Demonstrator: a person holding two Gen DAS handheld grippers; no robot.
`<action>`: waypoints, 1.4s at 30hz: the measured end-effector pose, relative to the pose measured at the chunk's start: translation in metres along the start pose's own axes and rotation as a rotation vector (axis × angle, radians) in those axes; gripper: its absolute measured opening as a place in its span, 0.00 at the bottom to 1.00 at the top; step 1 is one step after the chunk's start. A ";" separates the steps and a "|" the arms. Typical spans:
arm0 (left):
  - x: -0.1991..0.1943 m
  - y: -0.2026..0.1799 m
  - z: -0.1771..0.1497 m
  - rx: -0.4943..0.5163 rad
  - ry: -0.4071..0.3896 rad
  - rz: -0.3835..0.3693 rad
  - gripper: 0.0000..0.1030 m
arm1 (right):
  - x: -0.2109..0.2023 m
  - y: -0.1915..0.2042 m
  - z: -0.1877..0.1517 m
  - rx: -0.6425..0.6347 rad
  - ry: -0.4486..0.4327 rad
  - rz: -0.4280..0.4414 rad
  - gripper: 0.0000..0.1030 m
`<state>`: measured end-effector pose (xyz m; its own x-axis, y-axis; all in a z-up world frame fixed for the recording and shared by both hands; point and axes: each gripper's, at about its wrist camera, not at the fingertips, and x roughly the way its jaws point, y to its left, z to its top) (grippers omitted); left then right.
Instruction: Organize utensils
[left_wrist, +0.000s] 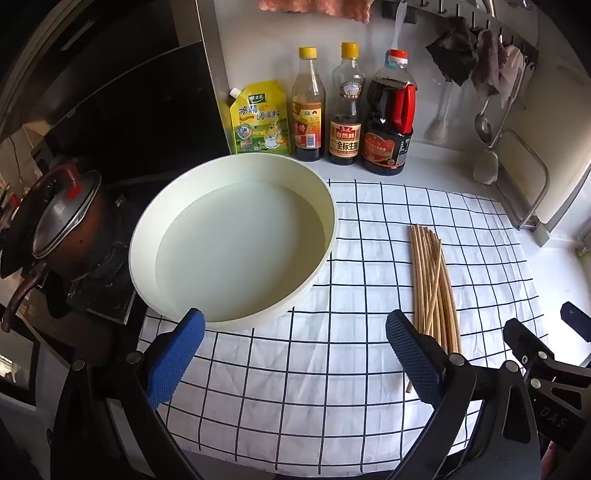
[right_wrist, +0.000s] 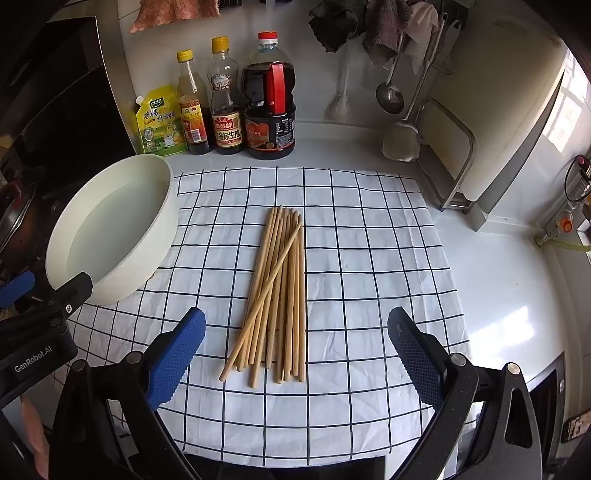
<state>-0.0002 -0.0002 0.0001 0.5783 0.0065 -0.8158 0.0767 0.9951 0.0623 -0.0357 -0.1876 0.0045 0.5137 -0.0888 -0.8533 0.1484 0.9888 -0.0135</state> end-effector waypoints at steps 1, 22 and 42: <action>0.000 0.000 0.000 0.000 0.002 -0.002 0.94 | 0.000 0.000 0.000 0.000 -0.001 0.000 0.92; -0.001 0.012 0.004 -0.006 -0.004 0.007 0.94 | -0.001 0.002 0.001 -0.010 -0.012 -0.004 0.92; -0.002 0.012 0.003 -0.007 -0.007 0.010 0.94 | -0.003 0.003 0.002 -0.011 -0.013 -0.001 0.92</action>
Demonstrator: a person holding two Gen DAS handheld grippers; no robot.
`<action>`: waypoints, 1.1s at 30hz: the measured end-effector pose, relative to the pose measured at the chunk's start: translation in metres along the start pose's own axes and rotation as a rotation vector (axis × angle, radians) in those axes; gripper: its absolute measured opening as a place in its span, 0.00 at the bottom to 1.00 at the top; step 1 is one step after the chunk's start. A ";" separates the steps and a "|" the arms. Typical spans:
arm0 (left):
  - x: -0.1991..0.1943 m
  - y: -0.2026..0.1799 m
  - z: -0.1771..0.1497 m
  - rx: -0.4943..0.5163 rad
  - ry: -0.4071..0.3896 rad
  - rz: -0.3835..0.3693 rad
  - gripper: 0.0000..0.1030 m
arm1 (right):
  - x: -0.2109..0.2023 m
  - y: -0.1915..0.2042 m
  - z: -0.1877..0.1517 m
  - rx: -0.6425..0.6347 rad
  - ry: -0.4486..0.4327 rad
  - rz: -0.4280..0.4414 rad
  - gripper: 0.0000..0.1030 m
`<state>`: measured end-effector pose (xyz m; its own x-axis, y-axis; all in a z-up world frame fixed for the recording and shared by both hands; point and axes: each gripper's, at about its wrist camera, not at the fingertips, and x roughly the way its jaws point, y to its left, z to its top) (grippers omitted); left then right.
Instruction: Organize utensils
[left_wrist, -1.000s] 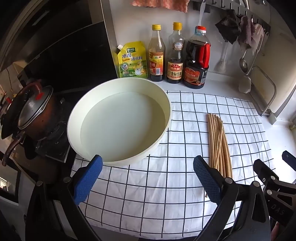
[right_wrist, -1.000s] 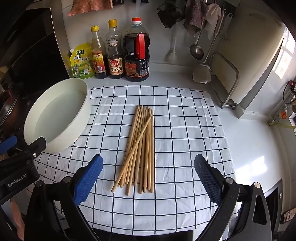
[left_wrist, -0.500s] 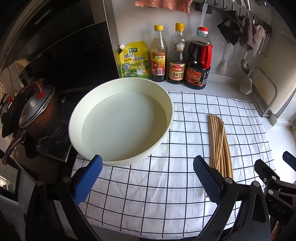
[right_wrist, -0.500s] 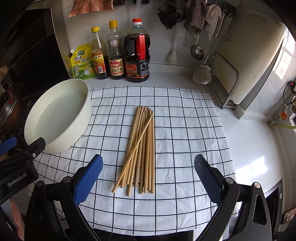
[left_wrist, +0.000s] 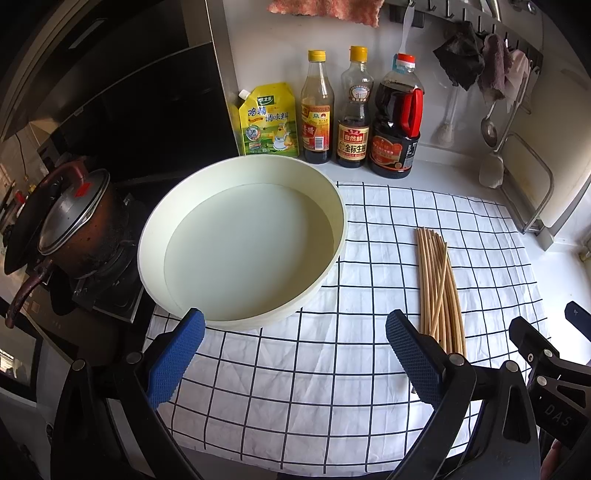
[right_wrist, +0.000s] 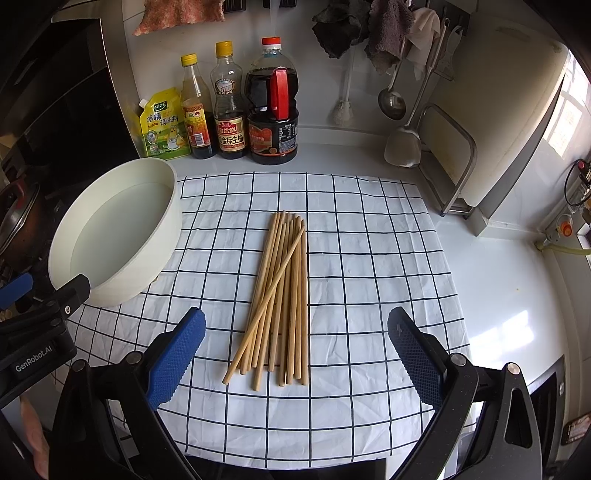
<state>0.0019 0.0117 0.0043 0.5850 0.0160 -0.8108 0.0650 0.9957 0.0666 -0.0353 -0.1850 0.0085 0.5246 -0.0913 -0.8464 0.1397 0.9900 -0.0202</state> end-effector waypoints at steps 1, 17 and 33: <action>0.000 0.000 0.000 0.000 0.001 0.000 0.94 | 0.000 0.000 0.000 -0.001 -0.001 0.000 0.92; -0.002 -0.002 0.000 0.002 -0.003 0.001 0.94 | -0.001 -0.002 0.001 0.002 -0.004 0.000 0.92; -0.002 -0.003 0.000 0.001 -0.003 0.002 0.94 | -0.002 -0.001 0.002 0.002 -0.004 0.001 0.92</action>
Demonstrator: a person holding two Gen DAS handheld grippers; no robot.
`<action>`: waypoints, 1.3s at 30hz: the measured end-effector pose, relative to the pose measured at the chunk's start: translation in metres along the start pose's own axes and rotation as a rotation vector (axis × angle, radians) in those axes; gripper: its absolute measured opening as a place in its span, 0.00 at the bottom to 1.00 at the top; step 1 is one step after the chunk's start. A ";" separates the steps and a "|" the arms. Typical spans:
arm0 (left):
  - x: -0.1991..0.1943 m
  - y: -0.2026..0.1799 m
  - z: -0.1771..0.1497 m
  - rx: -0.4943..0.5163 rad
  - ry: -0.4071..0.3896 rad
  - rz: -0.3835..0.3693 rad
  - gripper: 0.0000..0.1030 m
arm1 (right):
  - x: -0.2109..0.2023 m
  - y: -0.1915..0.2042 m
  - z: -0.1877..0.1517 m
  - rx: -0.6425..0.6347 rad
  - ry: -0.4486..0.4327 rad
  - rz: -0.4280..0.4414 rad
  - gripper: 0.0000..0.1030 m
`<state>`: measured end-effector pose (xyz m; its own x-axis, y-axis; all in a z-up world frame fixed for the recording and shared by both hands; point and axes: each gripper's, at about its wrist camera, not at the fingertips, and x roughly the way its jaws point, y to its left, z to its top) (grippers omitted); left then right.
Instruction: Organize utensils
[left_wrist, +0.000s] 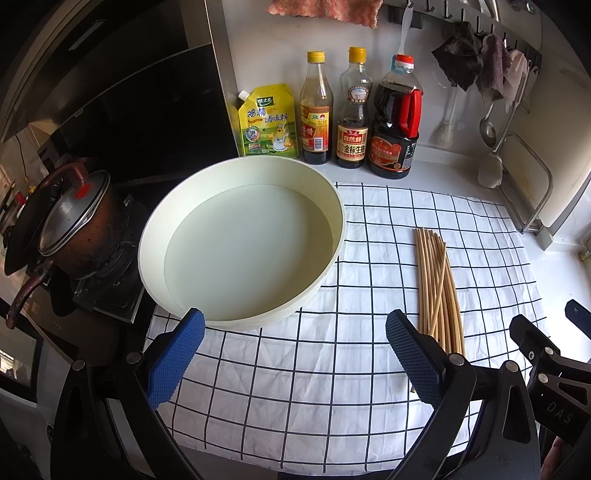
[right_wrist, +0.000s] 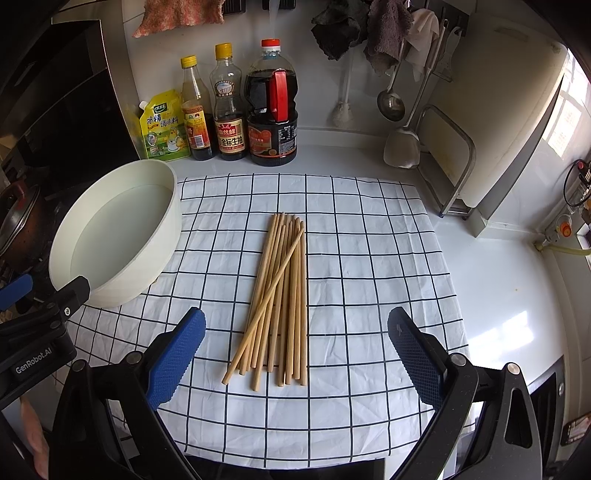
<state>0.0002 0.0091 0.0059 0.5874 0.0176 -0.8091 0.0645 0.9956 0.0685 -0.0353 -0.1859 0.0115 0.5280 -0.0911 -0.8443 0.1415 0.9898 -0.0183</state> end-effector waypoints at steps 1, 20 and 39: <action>0.000 0.000 0.000 0.000 0.000 0.000 0.94 | 0.000 0.000 0.000 0.000 0.000 0.000 0.92; -0.001 -0.001 0.000 0.000 -0.004 -0.001 0.94 | 0.000 -0.001 -0.001 0.001 0.000 0.002 0.92; 0.038 -0.040 -0.019 0.040 -0.017 -0.196 0.94 | 0.039 -0.053 -0.033 -0.005 0.012 0.031 0.92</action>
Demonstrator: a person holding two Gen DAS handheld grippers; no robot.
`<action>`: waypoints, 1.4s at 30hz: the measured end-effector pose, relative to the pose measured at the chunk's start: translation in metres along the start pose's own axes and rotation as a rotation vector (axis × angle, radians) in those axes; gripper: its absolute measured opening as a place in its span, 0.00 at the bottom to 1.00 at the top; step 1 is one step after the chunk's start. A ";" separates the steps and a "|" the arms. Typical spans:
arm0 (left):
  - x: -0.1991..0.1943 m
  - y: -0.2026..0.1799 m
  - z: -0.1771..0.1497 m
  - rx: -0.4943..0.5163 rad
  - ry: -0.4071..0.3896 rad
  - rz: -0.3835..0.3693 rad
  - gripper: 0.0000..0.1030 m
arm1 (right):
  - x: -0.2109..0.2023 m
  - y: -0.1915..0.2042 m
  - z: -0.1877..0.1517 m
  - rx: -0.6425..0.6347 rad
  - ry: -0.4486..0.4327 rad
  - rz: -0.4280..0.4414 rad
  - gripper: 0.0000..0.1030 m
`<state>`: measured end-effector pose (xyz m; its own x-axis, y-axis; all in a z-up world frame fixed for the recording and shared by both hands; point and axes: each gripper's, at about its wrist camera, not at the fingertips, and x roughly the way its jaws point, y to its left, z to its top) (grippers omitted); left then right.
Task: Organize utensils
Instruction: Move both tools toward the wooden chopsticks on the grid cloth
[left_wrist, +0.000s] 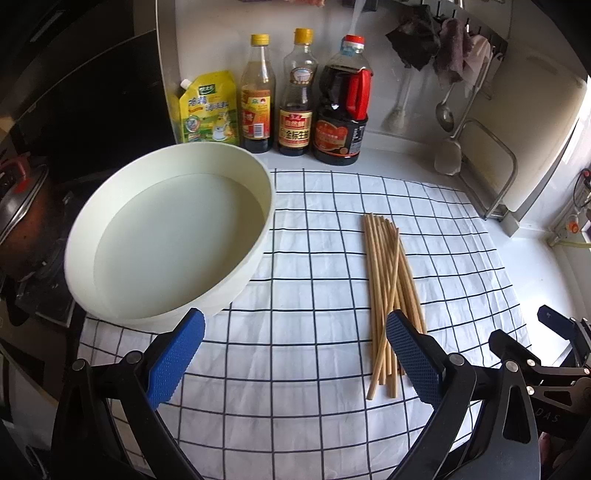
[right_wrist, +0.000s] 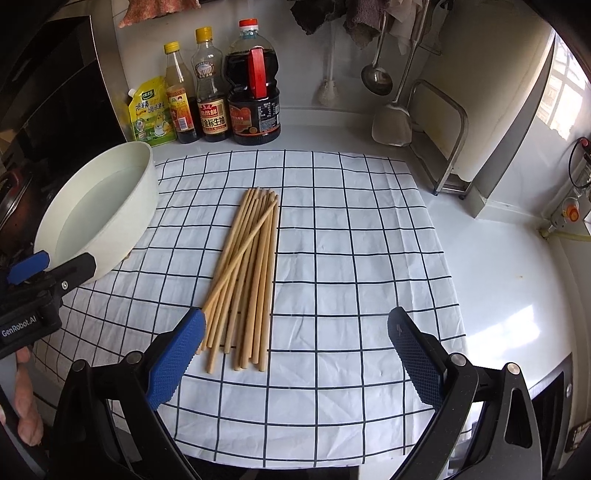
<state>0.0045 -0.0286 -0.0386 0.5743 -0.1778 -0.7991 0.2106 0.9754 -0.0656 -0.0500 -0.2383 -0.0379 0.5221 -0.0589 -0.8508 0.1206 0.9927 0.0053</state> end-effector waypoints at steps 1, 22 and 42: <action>0.005 -0.003 -0.001 0.005 0.000 -0.008 0.94 | 0.006 -0.004 -0.002 0.001 -0.003 0.001 0.92; 0.092 -0.025 -0.021 0.059 0.087 0.050 0.94 | 0.114 -0.015 -0.001 -0.033 0.115 -0.029 0.92; 0.110 -0.030 -0.019 0.048 0.124 0.059 0.94 | 0.126 -0.004 0.007 -0.080 0.185 -0.033 0.92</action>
<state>0.0459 -0.0747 -0.1360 0.4853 -0.0995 -0.8687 0.2183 0.9758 0.0101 0.0210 -0.2508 -0.1416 0.3540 -0.0781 -0.9320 0.0635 0.9962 -0.0594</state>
